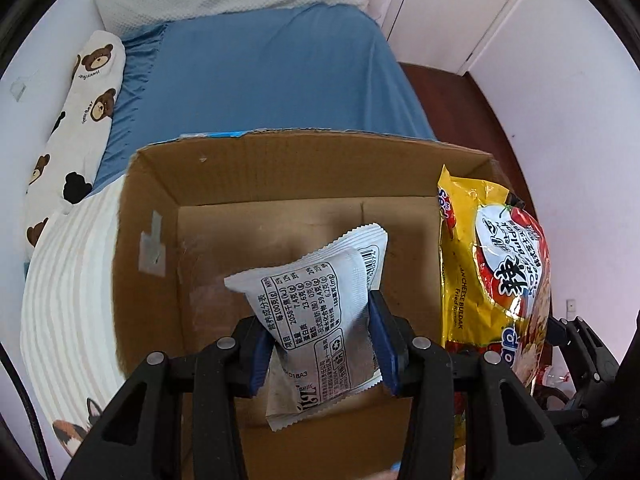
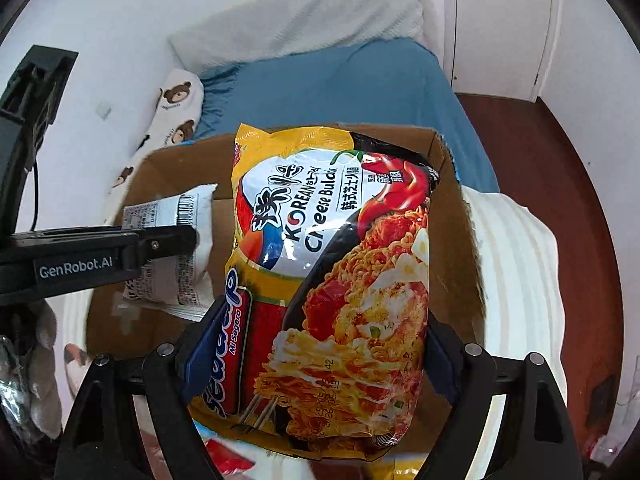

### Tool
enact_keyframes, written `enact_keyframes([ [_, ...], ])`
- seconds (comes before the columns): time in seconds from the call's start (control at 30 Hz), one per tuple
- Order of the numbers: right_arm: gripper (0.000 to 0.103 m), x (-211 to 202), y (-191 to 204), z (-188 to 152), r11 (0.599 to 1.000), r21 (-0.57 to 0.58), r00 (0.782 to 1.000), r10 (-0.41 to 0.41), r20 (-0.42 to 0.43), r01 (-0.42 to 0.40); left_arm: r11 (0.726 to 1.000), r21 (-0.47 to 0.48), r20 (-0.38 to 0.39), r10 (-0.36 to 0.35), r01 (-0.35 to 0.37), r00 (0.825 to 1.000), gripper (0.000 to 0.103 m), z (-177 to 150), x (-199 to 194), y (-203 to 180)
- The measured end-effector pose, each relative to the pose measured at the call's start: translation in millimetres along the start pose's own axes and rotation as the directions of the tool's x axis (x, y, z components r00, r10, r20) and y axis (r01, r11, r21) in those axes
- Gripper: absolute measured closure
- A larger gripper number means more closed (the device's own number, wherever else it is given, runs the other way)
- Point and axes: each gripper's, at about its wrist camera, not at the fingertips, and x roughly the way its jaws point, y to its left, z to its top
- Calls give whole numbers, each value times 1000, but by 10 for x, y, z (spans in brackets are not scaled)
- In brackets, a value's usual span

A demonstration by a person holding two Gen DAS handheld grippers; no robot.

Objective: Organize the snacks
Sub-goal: 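Carry both packets into the cardboard box and open both tools to release, then grasp an orange panda seed bag with the left tool while the right tool grasps another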

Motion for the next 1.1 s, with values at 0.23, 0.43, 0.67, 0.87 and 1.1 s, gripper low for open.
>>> enact_keyframes([
  [0.23, 15, 454, 54, 73, 1000, -8, 999, -2, -48, 2, 1000, -1, -38, 19, -19, 999, 62, 179, 343, 87],
  [0.43, 7, 833, 176, 122, 1000, -11, 992, -1, -124, -1, 1000, -8, -83, 24, -25, 996, 55, 242, 580, 107],
  [0.67, 4, 899, 171, 156, 1000, 6, 989, -30, -144, 31, 999, -19, -73, 41, -43, 996, 16, 192, 559, 138],
  [0.87, 4, 635, 80, 106, 998, 48, 989, -42, -140, 49, 997, -40, -33, 68, -70, 997, 15, -12, 333, 147],
  [1.1, 4, 198, 123, -73, 996, 63, 994, -54, -94, 60, 994, -55, 66, 97, -94, 993, 15, -369, -140, 121],
])
